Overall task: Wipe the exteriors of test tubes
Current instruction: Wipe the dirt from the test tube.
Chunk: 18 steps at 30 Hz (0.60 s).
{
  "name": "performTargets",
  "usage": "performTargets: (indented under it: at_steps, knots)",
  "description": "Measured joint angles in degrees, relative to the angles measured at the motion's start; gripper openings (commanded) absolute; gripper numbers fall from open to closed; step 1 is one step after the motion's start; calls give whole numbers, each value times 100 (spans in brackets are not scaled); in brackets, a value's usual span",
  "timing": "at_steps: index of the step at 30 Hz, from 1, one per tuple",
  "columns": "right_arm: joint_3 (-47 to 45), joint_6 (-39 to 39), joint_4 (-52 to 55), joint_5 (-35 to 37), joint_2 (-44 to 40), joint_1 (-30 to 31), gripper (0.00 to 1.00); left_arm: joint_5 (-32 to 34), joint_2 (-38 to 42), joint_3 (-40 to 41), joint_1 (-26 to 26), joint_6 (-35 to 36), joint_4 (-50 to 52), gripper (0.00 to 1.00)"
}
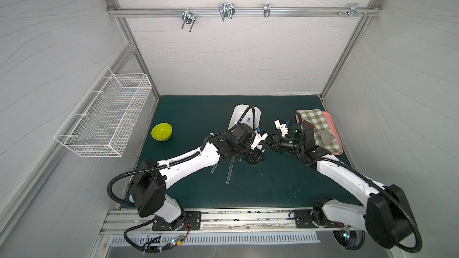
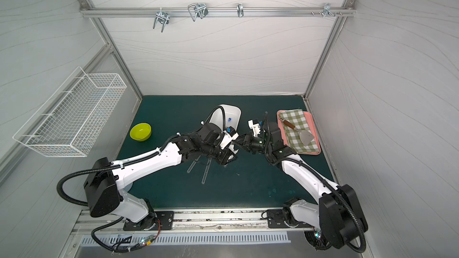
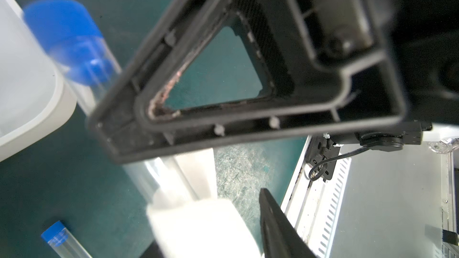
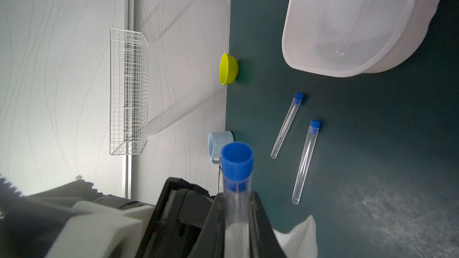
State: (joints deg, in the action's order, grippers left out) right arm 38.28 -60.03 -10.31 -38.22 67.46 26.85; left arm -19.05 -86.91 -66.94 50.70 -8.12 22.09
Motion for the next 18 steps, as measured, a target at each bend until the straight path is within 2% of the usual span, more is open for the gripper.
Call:
performTargets:
  at_steps: [11, 18]
  knots:
    - [-4, 210, 474, 101, 203, -26, 6, 400, 33, -48, 118, 404, 350, 47]
    - [-4, 291, 621, 225, 389, -24, 6, 800, -68, -275, 431, 610, 505, 49]
